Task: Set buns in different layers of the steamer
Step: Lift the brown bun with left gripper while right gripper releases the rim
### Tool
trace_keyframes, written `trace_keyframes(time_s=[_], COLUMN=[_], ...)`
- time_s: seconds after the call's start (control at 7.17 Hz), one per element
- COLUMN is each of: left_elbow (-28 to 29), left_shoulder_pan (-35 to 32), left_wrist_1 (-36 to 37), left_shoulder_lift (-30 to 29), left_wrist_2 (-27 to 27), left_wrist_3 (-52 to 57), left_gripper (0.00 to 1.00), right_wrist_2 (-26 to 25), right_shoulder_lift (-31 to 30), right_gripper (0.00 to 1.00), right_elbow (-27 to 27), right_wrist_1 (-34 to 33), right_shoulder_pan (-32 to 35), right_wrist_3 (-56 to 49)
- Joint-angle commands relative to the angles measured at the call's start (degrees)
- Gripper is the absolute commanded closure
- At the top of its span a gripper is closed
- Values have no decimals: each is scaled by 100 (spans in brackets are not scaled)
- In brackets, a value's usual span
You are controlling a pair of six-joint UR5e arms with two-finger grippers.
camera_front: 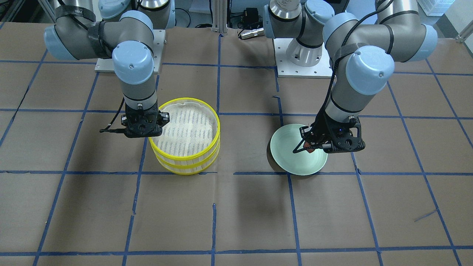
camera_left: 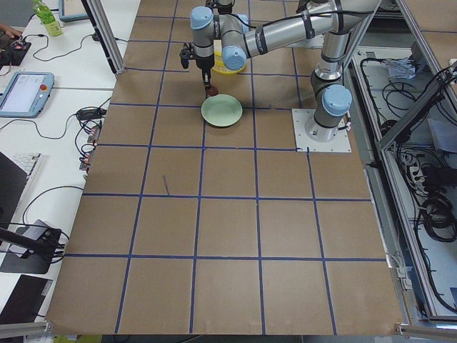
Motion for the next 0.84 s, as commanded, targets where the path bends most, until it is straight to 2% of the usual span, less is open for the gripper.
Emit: trace_keyframes(time_s=[0.0,0.14,0.28,0.42,0.56,0.7], left_elbow=[220,256,256,265,291,379], left_shoulder_pan=[-388,-582,-741,-925,-1127,-1242], left_wrist_1=[-67,-111,-111,-68,-33,2], left_shoulder_lift=[-6,-6,-23,-32,-41,-50], left_wrist_2=[20,3,-6,-23,-23,-49], left_wrist_3=[-445,-777,-1077,-1349,-1604,-1703], left_gripper=[100,100,100,100,100,100], right_wrist_2=[-50,-50,-42,2,20,133], right_shoulder_lift=[2,-6,-76,-164,-408,-611], right_gripper=[83,12,0,0,0,0], right_elbow=[5,-3,-47,-169,-527,-1079], right_wrist_1=[24,32,59,59,494,1281], right_shoulder_pan=[-10,-1,8,-71,-115,-159], right_wrist_3=[-131,-211,-220,-229,-195,-168])
